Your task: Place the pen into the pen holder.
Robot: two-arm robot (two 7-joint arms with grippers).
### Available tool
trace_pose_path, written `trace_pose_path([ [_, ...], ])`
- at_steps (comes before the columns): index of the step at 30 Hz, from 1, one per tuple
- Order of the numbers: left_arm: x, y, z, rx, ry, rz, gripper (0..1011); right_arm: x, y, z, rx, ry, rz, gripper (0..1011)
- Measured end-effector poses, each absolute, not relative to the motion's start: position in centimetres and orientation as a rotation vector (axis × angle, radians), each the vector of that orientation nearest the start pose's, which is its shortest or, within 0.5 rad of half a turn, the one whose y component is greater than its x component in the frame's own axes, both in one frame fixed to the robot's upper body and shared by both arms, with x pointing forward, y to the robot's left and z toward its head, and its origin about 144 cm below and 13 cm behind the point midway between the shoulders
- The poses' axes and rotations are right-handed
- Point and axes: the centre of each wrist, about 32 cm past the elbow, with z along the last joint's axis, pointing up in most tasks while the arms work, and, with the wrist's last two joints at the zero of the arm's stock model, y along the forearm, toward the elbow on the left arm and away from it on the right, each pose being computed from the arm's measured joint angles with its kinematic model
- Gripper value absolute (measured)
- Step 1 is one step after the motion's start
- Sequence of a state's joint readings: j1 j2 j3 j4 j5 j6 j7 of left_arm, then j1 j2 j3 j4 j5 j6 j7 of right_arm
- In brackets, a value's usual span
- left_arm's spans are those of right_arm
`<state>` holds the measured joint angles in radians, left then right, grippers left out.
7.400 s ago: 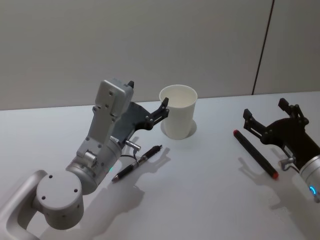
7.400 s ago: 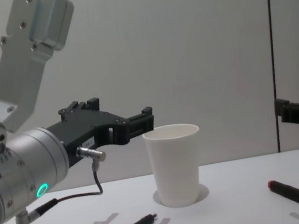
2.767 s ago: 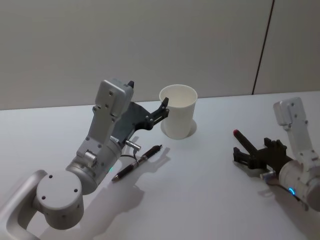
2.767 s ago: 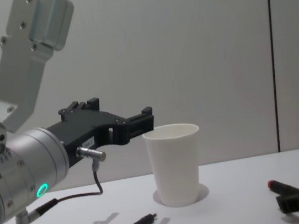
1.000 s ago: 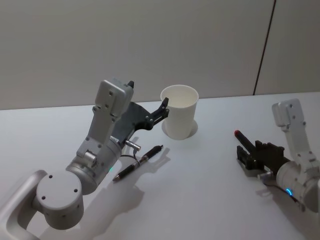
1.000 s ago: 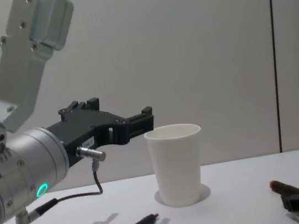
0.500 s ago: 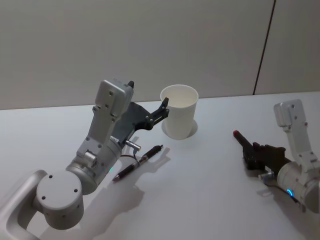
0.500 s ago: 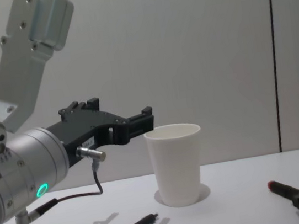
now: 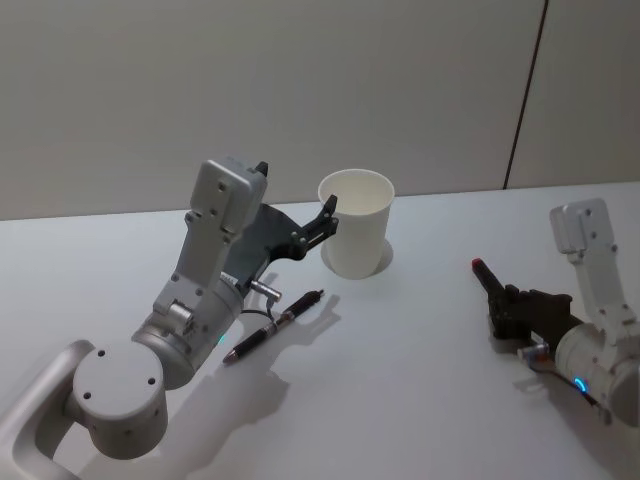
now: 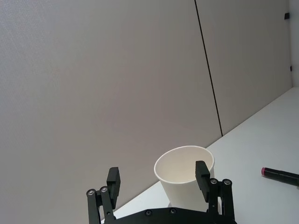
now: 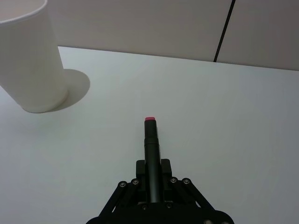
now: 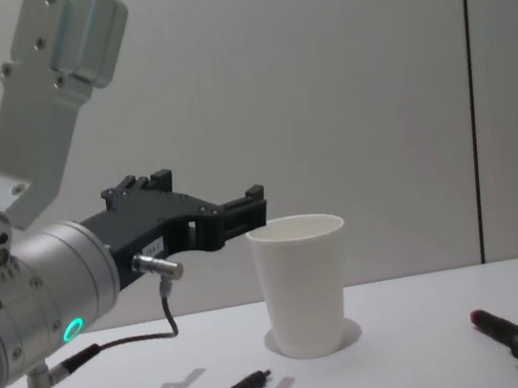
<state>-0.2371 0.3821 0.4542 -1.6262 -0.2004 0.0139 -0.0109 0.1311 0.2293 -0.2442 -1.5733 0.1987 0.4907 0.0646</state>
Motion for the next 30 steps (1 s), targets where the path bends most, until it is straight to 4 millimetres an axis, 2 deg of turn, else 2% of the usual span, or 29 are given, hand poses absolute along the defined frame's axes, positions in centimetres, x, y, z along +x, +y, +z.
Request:
trace_pose_path([
  [12,49.2,19.84,120.44,0.061,-0.268,1.124,1001,48.7,-21.86,117.31,-0.343,0.181,-1.263,178],
  [30,49.2,19.84,120.44,0.061,-0.268,1.124,1001,49.45,-22.24,117.8,-0.206,-0.041,-1.236,178],
])
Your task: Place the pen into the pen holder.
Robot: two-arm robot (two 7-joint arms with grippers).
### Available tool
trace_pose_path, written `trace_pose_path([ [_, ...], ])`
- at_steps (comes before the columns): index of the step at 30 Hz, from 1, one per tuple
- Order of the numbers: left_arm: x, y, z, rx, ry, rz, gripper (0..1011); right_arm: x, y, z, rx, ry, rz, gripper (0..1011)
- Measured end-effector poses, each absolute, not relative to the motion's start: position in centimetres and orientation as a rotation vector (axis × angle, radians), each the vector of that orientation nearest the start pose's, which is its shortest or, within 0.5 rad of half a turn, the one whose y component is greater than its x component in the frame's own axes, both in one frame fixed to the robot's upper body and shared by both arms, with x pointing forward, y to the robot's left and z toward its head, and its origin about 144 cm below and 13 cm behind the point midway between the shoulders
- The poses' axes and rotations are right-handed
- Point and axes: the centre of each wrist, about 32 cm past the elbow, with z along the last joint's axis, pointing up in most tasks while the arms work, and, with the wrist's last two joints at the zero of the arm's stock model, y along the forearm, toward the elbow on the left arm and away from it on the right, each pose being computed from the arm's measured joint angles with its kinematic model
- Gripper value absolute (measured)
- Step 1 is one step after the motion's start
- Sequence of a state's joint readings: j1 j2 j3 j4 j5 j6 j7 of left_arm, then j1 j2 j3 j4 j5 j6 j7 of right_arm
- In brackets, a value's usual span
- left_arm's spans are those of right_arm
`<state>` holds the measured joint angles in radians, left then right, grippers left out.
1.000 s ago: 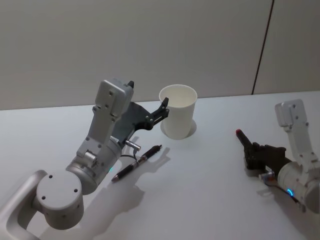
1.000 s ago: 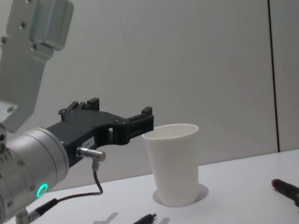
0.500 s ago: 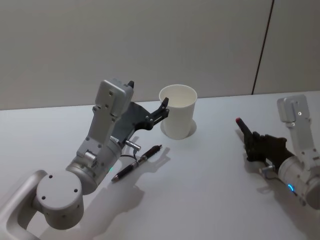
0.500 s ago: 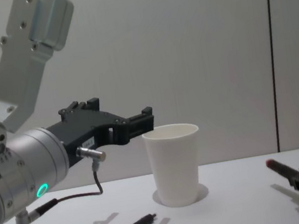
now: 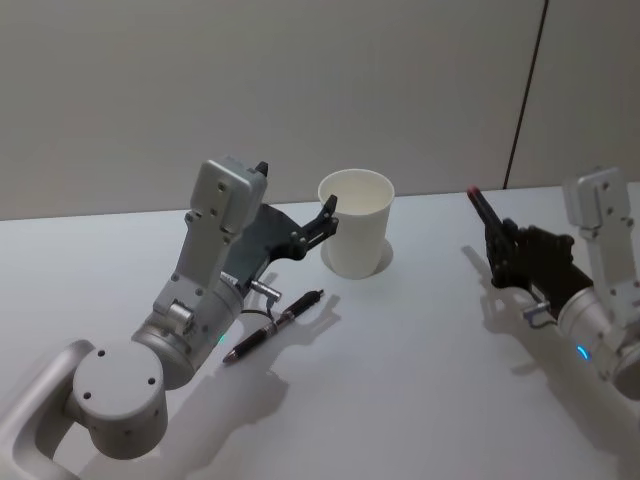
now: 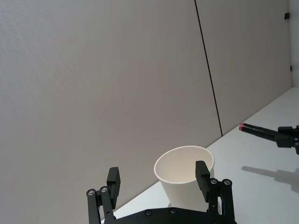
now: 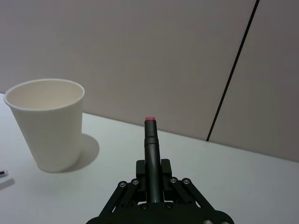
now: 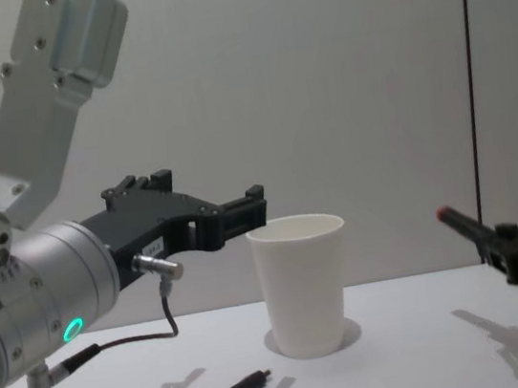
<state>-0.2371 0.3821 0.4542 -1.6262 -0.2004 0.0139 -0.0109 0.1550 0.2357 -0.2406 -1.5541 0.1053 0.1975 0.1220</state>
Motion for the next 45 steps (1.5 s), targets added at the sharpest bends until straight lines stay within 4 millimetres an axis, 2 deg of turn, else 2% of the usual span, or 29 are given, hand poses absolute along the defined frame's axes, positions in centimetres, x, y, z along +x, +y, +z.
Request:
trace_pose_path([
  [18,49.2,19.8,120.4,0.061,-0.268,1.124,1001,51.5,-21.8,118.4,-0.023,-0.283,-1.156,178],
  [26,49.2,19.8,120.4,0.061,-0.268,1.124,1001,53.7,-20.8,118.6,0.074,-0.387,-1.092,178],
  [30,49.2,19.8,120.4,0.061,-0.268,1.124,1001,55.5,-19.7,118.6,0.127,-0.437,-1.051,178],
  [45,49.2,19.8,120.4,0.061,-0.268,1.124,1001,59.3,-16.8,118.1,0.193,-0.489,-0.964,178],
])
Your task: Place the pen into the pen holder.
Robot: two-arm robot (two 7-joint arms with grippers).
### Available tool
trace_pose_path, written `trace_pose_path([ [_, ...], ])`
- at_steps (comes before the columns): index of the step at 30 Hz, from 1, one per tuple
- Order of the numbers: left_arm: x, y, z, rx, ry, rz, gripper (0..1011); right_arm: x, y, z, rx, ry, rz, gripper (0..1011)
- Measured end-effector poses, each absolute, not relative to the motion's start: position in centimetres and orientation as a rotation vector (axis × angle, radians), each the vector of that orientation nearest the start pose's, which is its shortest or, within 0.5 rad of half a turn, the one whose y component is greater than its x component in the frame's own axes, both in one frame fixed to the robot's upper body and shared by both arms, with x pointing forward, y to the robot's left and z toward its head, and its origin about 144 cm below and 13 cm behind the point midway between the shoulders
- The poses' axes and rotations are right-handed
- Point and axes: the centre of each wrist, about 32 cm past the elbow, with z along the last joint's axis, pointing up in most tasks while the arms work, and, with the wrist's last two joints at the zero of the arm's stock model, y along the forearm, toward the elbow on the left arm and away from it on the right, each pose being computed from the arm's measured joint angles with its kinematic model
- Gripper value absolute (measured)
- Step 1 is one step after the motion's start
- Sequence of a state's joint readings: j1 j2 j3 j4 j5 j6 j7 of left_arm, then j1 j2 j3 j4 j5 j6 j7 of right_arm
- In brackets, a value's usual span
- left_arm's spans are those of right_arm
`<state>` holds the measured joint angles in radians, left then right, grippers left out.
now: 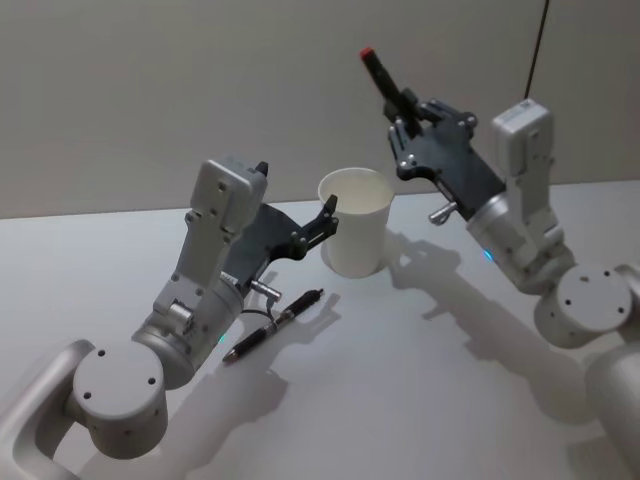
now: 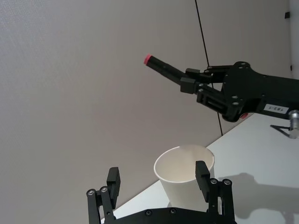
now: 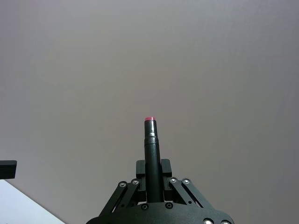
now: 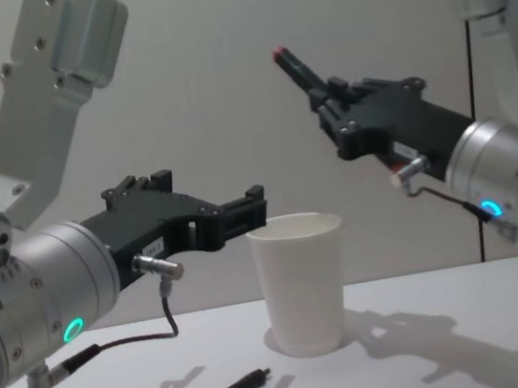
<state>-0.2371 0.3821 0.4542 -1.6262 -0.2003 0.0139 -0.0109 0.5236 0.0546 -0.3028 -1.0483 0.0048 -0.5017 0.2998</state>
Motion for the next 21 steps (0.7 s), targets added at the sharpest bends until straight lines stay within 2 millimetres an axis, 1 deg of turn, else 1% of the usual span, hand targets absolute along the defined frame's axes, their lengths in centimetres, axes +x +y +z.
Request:
trace_pose_path([
  [21,49.2,19.8,120.4,0.061,-0.268,1.124,1001,62.1,-13.2,117.0,0.2,-0.482,-0.897,178],
])
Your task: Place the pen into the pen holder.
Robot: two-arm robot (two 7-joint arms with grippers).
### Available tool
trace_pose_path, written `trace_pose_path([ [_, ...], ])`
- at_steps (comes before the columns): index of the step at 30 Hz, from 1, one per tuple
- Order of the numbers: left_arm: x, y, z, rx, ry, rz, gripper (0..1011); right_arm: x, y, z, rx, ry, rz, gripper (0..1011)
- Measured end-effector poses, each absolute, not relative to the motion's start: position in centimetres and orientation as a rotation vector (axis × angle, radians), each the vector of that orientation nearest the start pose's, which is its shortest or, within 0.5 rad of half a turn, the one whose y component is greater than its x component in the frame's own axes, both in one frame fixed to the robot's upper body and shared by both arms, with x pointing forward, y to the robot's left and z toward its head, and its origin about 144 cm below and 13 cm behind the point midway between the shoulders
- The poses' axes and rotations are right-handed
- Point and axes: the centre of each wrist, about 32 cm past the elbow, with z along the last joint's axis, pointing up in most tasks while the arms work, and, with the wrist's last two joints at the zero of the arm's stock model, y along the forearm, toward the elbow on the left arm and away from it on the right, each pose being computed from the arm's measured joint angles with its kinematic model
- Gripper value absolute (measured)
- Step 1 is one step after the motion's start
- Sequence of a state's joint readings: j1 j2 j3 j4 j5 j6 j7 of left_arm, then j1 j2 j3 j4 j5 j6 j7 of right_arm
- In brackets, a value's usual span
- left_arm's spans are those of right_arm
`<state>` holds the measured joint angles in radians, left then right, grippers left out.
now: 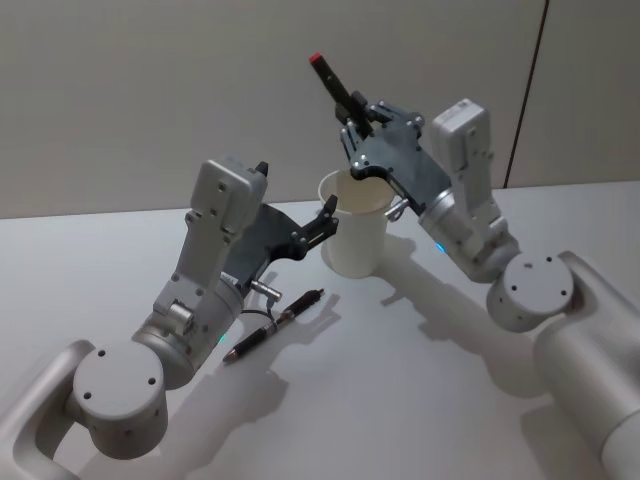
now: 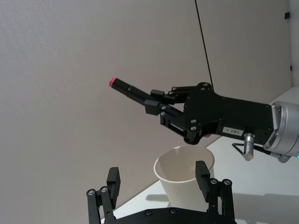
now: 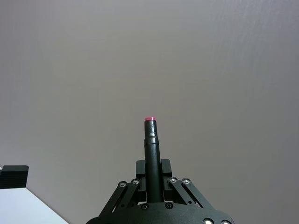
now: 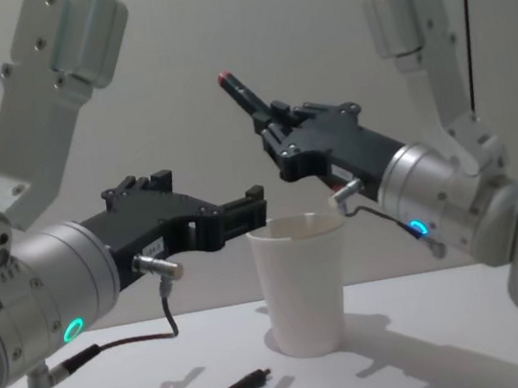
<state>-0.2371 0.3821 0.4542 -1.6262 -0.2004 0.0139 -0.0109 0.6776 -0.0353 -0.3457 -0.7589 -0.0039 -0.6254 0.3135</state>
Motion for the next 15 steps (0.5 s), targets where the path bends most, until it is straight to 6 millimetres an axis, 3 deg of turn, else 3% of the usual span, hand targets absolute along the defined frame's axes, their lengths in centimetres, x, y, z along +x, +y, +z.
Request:
trace_pose_path([
  [15,49.2,19.8,120.4,0.061,-0.268,1.124,1001,63.0,-11.9,116.0,0.188,-0.457,-0.875,178],
])
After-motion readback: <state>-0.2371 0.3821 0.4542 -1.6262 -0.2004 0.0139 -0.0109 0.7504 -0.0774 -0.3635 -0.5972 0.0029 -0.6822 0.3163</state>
